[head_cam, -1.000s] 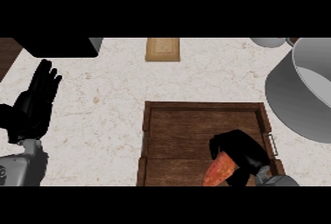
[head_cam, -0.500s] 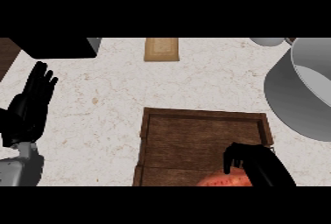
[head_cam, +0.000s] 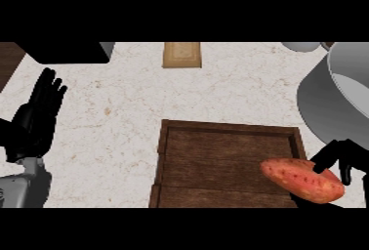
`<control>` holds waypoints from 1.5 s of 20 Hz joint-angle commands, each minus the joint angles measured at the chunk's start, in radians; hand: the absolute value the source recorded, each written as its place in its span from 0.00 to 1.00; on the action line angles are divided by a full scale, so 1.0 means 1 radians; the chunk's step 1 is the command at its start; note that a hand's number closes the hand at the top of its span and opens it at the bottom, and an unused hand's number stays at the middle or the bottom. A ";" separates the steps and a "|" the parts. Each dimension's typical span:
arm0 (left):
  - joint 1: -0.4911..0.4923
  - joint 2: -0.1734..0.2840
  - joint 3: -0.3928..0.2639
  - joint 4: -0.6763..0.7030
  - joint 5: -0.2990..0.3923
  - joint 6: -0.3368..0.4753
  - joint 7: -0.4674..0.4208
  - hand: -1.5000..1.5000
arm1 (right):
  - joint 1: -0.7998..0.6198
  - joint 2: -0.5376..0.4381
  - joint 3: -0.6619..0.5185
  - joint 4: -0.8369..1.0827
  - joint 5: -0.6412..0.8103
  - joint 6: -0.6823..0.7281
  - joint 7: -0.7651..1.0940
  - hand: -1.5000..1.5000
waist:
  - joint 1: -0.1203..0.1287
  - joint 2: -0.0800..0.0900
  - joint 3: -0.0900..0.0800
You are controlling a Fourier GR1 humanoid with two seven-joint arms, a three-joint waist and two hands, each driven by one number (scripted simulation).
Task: Pick the sweet potato from the tray and place it in the pot
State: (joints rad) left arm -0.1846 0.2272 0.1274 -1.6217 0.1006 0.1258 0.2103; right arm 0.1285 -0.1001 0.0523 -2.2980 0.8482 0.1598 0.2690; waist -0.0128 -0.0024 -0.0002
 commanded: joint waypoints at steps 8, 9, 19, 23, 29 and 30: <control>-0.063 -0.022 0.003 0.107 -0.020 -0.004 -0.049 0.50 | -0.201 -0.167 -0.482 0.172 -0.386 0.092 -0.013 1.00 | 0.005 0.004 0.000; -0.041 -0.029 -0.021 0.000 -0.036 0.022 0.021 0.50 | -0.258 -0.171 -0.472 0.267 -0.336 0.043 -0.029 1.00 | 0.015 0.003 0.001; -0.040 -0.024 -0.005 -0.043 -0.039 0.026 0.067 0.50 | -0.446 -0.298 -0.599 0.752 -0.439 -0.032 -0.242 1.00 | 0.020 0.004 0.001; -0.071 -0.048 -0.042 -0.001 -0.051 0.021 0.042 0.50 | -0.397 -0.398 -0.528 0.818 -0.058 -0.228 -0.299 1.00 | 0.039 0.017 0.001; -0.111 -0.026 -0.019 0.042 -0.054 0.015 0.039 0.50 | -0.549 -0.424 -0.522 1.249 0.001 -0.425 -0.467 1.00 | 0.035 0.013 0.002; -0.070 -0.006 -0.002 -0.003 -0.017 -0.020 0.059 0.50 | -0.532 -0.439 -0.555 1.328 -0.022 -0.452 -0.533 1.00 | 0.042 0.012 0.003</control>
State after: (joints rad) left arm -0.2515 0.2126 0.1176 -1.6239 0.0730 0.1184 0.2579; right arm -0.3485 -0.5023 -0.4864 -1.2136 0.7963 -0.1883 -0.1457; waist 0.0244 0.0057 -0.0027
